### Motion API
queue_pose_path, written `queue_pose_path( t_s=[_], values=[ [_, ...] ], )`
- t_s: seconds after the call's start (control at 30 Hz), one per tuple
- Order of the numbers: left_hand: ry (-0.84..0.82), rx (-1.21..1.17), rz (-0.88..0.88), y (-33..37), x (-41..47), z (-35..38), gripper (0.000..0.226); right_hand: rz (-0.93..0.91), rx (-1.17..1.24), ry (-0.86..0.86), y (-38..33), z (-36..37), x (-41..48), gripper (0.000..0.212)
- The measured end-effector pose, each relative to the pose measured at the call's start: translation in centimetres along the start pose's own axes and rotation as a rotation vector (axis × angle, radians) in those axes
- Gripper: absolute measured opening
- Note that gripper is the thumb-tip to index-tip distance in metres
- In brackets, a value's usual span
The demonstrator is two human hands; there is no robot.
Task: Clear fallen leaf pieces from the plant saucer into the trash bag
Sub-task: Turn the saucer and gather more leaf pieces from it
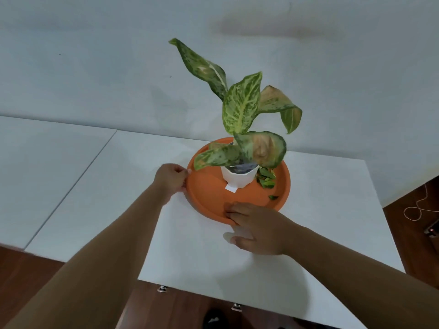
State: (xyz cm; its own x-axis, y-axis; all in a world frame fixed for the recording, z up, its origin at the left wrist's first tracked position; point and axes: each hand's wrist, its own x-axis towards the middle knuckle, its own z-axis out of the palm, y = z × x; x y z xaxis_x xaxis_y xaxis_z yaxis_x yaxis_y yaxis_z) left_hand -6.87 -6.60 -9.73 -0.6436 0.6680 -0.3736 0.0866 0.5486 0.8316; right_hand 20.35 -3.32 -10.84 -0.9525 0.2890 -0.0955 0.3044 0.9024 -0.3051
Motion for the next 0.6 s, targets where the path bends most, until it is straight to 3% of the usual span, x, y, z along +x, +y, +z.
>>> queue_pose_path(
  t_s=[0.17,0.27,0.43,0.6],
  values=[
    [0.054,-0.035,-0.019,0.2,0.2,0.3,0.018,0.026,0.039,0.027,-0.4,-0.1,0.7,0.066],
    [0.087,-0.277,-0.109,-1.8,-2.0,1.0,0.012,0.057,0.057,0.044,-0.3,-0.1,1.7,0.061],
    [0.061,-0.600,-0.227,-4.4,-7.1,3.1,0.020,0.061,0.044,0.056,-0.3,-0.4,4.0,0.067],
    [0.084,-0.603,-0.221,-4.8,-9.7,5.2,0.016,0.009,0.027,0.049,-0.7,-0.2,4.9,0.066]
  ],
)
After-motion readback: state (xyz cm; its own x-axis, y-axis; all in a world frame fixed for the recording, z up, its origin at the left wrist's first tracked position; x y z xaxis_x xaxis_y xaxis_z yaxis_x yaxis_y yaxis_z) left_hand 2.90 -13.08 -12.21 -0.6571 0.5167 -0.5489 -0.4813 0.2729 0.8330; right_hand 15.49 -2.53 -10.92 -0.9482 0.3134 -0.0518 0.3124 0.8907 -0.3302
